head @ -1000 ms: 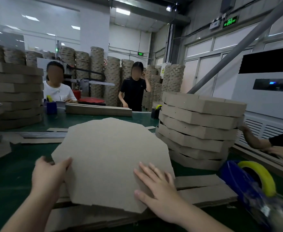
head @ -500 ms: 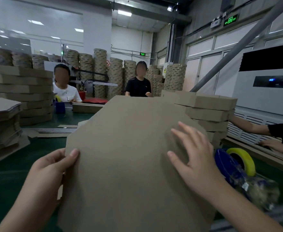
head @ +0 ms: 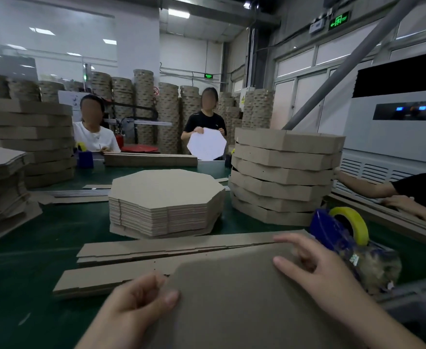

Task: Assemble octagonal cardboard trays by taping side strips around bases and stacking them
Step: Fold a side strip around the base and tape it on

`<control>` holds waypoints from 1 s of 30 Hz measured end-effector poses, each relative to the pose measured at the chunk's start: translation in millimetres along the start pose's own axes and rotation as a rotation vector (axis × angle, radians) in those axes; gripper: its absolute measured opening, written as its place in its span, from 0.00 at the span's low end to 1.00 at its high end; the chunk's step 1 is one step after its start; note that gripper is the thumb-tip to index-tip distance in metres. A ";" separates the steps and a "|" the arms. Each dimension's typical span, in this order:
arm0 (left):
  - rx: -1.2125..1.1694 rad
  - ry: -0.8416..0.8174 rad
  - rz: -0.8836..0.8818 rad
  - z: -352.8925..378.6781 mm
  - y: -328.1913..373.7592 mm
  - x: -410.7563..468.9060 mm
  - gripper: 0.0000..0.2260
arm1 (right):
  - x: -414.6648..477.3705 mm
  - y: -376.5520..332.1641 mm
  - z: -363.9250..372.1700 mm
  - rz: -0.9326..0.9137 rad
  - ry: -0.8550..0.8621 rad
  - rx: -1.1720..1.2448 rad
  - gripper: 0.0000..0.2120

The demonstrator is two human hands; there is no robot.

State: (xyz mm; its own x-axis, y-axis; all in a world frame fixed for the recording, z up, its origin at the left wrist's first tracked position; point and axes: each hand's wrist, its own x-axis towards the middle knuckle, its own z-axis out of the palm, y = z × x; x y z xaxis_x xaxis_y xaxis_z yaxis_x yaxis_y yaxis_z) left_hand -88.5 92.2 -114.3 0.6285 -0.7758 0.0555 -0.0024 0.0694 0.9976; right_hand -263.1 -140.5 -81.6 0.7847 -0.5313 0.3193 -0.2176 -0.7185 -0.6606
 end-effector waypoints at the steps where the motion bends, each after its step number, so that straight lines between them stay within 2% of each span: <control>1: 0.071 -0.039 -0.004 1.4 -4.3 1.1 0.07 | -1.8 8.0 2.8 0.030 -0.053 0.033 0.09; 2: 0.167 -0.067 0.000 2.9 -7.9 2.6 0.08 | -3.6 15.4 5.8 0.049 -0.111 0.053 0.05; 6: 0.452 -0.083 0.015 5.3 -14.2 12.3 0.07 | -8.8 34.0 21.3 0.125 -0.224 0.143 0.01; 10: 0.460 -0.029 0.071 4.1 -3.9 13.4 0.12 | -3.8 26.9 28.4 0.102 -0.128 0.296 0.02; 12: 0.447 -0.004 0.050 0.3 2.1 14.9 0.13 | 3.1 19.3 27.0 0.069 -0.084 0.296 0.06; 17: 0.677 0.011 0.005 -4.4 -8.0 22.2 0.22 | 8.8 13.8 44.9 0.067 -0.196 0.175 0.02; 20: 0.721 0.187 0.045 -16.6 -16.5 39.7 0.23 | 11.3 14.5 52.2 0.078 -0.159 0.194 0.01; 22: 1.006 0.231 0.134 -34.2 -22.4 56.7 0.19 | 14.2 14.5 54.3 0.096 -0.143 0.190 0.01; 24: 1.300 0.185 0.136 -48.0 -32.4 69.7 0.22 | 14.4 13.3 57.0 0.114 -0.132 0.197 0.01; 26: 1.376 0.142 0.111 -61.6 -45.3 80.6 0.26 | 14.4 12.5 59.5 0.107 -0.124 0.206 0.02; 30: 1.418 0.113 0.161 -72.6 -51.3 91.4 0.24 | 15.4 10.5 61.4 0.082 -0.114 0.183 0.01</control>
State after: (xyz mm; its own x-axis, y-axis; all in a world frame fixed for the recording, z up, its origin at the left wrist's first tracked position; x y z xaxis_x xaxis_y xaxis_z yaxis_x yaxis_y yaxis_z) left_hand 25.5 63.3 -163.4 0.6040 -0.7621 0.2332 -0.7970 -0.5759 0.1823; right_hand -217.7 -128.7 -125.4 0.8314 -0.5229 0.1881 -0.1825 -0.5766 -0.7964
